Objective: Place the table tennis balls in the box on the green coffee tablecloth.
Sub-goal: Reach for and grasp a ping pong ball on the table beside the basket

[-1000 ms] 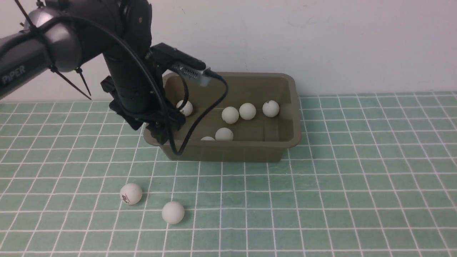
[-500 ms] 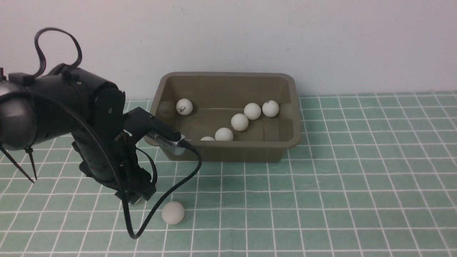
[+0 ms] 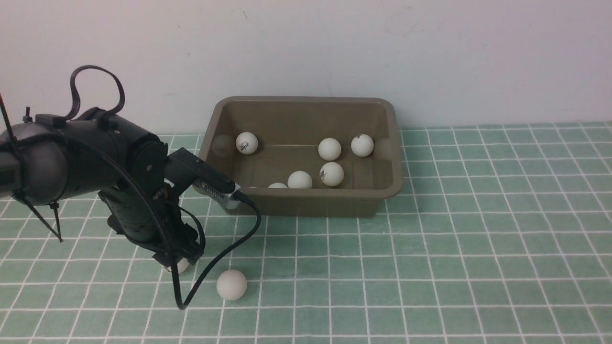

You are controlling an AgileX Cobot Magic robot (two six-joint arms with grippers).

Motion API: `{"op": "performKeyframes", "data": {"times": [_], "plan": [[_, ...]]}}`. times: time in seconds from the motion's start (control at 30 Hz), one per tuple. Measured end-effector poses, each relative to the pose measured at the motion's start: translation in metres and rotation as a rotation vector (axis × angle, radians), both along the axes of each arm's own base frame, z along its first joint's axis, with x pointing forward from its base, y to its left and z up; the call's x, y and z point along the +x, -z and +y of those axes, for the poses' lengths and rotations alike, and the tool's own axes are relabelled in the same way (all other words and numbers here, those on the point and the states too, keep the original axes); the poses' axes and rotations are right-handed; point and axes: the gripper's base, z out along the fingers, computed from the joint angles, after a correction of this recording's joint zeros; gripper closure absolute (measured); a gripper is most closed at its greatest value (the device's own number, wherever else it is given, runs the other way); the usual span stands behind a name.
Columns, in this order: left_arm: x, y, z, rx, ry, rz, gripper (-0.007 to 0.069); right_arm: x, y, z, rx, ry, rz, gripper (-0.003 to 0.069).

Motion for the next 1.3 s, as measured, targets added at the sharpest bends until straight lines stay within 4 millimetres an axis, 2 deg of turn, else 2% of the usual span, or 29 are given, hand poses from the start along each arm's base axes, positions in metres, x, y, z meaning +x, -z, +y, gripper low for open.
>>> {"op": "performKeyframes", "data": {"times": [0.17,0.27,0.33,0.57,0.7,0.93,1.3], "plan": [[-0.003,-0.030,0.009,0.033,-0.013,-0.105,0.0174,0.001,0.000,-0.001,-0.013,0.008,-0.009,0.0675],[-0.002,-0.040,0.029,0.054,-0.096,-0.145,0.0174,0.001,0.000,-0.001,-0.018,0.011,-0.012,0.0675],[0.000,-0.040,0.046,0.054,-0.166,-0.142,0.0174,0.001,0.000,-0.002,-0.020,0.012,-0.013,0.0675],[-0.001,-0.038,0.095,-0.033,-0.357,-0.096,0.0174,0.001,-0.001,-0.002,-0.023,0.014,-0.015,0.0675],[0.001,-0.036,0.110,-0.114,-0.399,-0.112,0.0174,0.001,-0.001,-0.002,-0.020,0.012,-0.021,0.0675],[0.007,-0.021,0.123,-0.123,-0.433,-0.108,0.0174,0.001,-0.001,-0.002,-0.020,0.012,-0.022,0.0675],[0.020,0.008,0.127,-0.128,-0.443,-0.104,0.0174,0.001,-0.001,-0.002,-0.019,0.012,-0.024,0.0675]]}}
